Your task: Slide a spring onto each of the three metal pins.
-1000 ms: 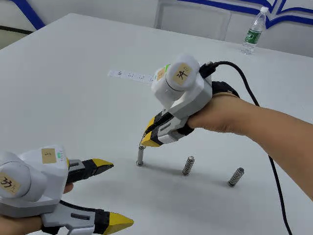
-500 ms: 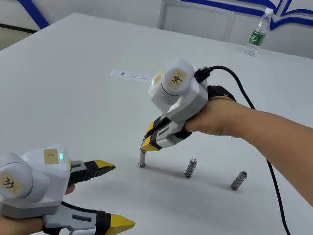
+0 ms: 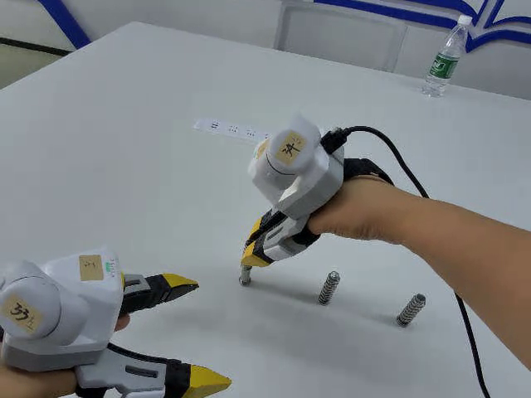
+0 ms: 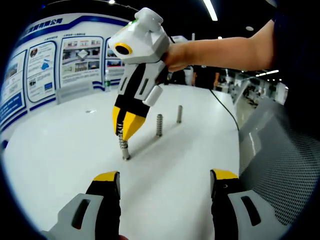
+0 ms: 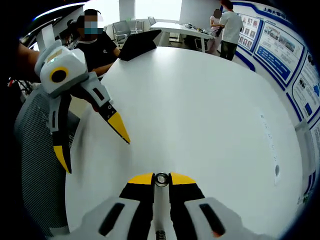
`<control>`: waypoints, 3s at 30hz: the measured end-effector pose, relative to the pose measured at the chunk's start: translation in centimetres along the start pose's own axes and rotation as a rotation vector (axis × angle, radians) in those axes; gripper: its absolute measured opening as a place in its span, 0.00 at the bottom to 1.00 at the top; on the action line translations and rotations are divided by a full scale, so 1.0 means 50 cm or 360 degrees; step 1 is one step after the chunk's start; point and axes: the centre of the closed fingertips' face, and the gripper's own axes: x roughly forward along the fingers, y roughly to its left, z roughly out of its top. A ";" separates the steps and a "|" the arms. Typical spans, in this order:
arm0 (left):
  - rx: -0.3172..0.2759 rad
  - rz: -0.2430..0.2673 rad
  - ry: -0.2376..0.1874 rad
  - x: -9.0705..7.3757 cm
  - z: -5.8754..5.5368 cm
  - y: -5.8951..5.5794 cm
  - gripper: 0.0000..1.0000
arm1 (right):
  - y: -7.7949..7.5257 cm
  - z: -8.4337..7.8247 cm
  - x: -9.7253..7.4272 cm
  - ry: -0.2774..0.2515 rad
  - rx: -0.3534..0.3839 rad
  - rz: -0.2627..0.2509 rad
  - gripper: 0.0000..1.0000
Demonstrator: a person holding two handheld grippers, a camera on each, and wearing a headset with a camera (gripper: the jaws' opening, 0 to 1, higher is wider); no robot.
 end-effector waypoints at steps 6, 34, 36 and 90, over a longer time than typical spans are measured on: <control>-0.0006 0.0014 0.0006 -0.006 -0.004 0.004 0.74 | 0.004 -0.010 0.018 0.0024 0.0012 0.0003 0.12; -0.0015 0.0039 0.0013 -0.008 -0.004 0.010 0.75 | 0.002 -0.024 0.035 0.0001 0.0081 -0.0023 0.20; -0.0017 0.0039 0.0010 -0.007 -0.003 0.010 0.75 | 0.001 -0.025 0.029 -0.0013 0.0096 -0.0028 0.21; -0.0007 0.0043 -0.0005 0.003 0.022 0.004 0.79 | 0.138 -0.198 -0.177 -0.0397 0.0478 -0.0331 0.30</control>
